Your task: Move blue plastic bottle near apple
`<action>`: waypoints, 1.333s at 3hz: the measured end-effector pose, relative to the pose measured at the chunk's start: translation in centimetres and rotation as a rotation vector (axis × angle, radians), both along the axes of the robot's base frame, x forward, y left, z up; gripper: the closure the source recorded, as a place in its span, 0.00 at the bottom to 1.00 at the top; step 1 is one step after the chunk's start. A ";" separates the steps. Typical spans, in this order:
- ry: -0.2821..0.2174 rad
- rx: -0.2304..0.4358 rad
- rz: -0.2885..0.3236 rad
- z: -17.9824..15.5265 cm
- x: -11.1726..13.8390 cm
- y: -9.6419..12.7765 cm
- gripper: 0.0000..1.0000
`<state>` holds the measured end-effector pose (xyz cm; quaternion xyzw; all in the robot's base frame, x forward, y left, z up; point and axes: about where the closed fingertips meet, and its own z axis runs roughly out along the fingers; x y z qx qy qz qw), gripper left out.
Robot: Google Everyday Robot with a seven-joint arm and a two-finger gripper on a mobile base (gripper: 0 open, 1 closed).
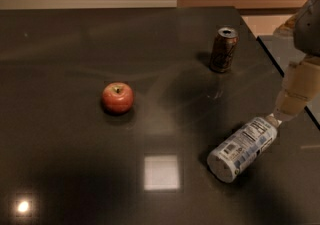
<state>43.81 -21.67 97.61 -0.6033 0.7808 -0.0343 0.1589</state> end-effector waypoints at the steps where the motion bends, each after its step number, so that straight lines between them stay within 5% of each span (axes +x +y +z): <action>1: 0.000 0.000 0.000 0.0 0.0 0.0 0.00; 2: -0.009 -0.049 0.066 -0.5 -0.1 0.9 0.00; 4: 0.067 -0.105 0.307 -3.8 -1.5 2.7 0.00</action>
Offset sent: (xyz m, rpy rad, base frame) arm -0.0012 0.0237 -0.0201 -0.1332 0.0008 0.1784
